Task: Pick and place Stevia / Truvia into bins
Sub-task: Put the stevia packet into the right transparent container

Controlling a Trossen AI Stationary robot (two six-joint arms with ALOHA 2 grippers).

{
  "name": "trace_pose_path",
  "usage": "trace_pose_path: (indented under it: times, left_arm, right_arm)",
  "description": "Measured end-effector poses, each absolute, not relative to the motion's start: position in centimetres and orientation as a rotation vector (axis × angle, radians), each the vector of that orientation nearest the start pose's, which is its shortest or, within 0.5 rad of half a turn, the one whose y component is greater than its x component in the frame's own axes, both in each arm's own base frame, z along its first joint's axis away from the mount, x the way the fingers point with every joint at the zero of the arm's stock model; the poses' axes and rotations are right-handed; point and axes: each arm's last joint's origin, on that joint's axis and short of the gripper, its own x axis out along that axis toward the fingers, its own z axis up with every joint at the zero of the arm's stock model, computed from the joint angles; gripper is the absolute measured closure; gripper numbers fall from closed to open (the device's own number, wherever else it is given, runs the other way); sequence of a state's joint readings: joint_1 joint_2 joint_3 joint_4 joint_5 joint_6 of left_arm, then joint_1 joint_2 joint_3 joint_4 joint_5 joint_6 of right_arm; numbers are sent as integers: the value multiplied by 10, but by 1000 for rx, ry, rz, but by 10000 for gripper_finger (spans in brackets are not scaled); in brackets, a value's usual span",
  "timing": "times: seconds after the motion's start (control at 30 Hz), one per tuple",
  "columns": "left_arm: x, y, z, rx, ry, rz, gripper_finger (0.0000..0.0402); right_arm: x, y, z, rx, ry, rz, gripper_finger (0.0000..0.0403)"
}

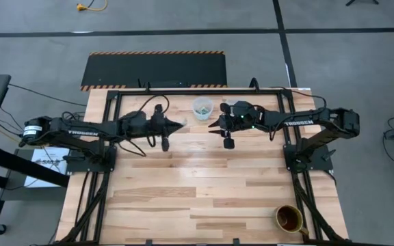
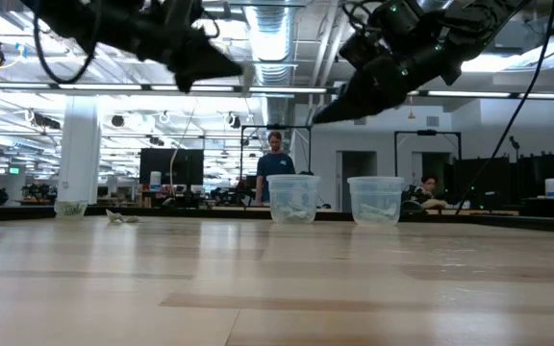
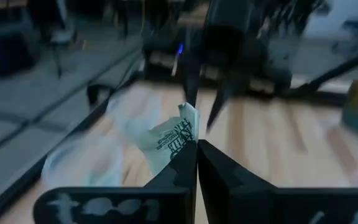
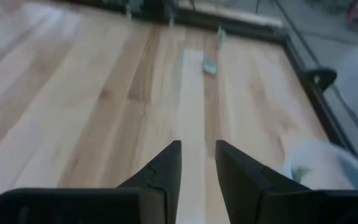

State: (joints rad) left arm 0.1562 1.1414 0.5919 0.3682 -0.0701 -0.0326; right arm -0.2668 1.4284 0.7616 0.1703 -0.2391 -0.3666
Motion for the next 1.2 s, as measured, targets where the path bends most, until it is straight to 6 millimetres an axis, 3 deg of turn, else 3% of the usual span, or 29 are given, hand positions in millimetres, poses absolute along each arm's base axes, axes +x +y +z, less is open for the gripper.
trace_pose_path:
  times: [0.27,0.53,0.97,1.2]
  left_arm:
    - [272,40,239,-12,7,53,401]
    - [293,45,232,-3,-39,-35,401]
    - [298,45,230,1,-27,-41,401]
    - [298,46,230,2,-26,-40,401]
  right_arm:
    - [297,-57,227,-289,336,92,310]
    - [298,-55,230,-301,306,89,303]
    - [299,-56,232,-338,291,37,175]
    - [302,-48,238,-375,233,60,163]
